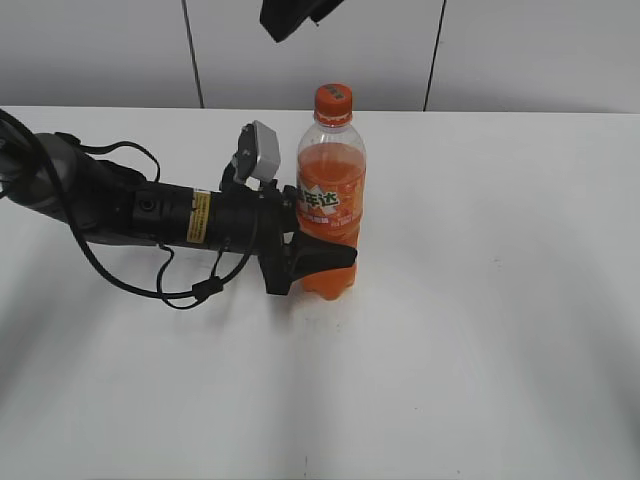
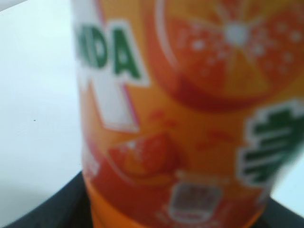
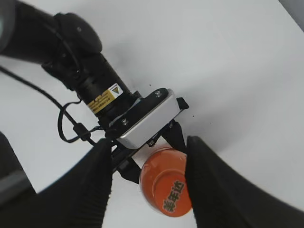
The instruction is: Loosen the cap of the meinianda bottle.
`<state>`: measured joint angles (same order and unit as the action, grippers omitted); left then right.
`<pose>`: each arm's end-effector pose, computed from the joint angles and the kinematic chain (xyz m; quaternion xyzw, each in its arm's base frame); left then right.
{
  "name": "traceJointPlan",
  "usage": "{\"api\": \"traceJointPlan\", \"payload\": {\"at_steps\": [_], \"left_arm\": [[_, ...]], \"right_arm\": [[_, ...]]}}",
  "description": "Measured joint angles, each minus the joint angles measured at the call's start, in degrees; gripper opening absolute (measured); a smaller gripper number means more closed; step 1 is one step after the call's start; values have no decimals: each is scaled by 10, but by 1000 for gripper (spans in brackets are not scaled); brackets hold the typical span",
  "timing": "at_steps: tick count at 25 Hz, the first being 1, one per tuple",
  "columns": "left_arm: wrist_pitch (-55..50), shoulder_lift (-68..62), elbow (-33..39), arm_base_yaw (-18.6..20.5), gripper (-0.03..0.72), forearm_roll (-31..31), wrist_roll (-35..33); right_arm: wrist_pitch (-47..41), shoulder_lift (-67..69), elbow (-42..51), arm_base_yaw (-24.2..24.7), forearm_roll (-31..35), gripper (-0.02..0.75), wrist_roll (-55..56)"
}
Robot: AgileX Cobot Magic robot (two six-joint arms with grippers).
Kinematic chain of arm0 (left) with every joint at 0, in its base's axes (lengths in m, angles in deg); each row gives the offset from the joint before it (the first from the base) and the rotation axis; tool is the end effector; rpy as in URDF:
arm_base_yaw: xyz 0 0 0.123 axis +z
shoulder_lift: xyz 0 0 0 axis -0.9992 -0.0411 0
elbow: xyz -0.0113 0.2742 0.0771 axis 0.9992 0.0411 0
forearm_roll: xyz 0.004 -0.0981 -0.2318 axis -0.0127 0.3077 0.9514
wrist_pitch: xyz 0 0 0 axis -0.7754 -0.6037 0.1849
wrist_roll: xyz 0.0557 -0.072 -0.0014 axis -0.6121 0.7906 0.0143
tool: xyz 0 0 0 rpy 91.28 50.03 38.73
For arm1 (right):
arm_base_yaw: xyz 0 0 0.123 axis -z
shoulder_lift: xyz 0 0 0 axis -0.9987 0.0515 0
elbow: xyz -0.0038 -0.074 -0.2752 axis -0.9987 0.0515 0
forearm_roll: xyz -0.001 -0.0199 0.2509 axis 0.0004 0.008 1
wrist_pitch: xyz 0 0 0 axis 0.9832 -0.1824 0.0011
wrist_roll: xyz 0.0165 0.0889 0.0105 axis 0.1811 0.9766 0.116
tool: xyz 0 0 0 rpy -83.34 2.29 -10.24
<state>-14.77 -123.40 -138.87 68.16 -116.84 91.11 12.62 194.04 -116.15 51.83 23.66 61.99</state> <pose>0.3593 -0.2094 0.0818 0.5189 0.6313 -0.4059 0.4091 0.3347 0.2653 0.3697 -0.4743 0.8269 0.1616 0.2552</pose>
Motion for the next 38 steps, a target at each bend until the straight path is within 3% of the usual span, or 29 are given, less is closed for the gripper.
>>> {"api": "traceJointPlan", "payload": {"at_steps": [5,12,38], "left_arm": [[-1,0,0,0,408,0,0],[-1,0,0,0,408,0,0],[-1,0,0,0,408,1,0]], "right_arm": [[0,0,-5,0,-72,378,211],[0,-2,4,0,-89,378,352],[0,-9,89,0,-87,378,446]]}}
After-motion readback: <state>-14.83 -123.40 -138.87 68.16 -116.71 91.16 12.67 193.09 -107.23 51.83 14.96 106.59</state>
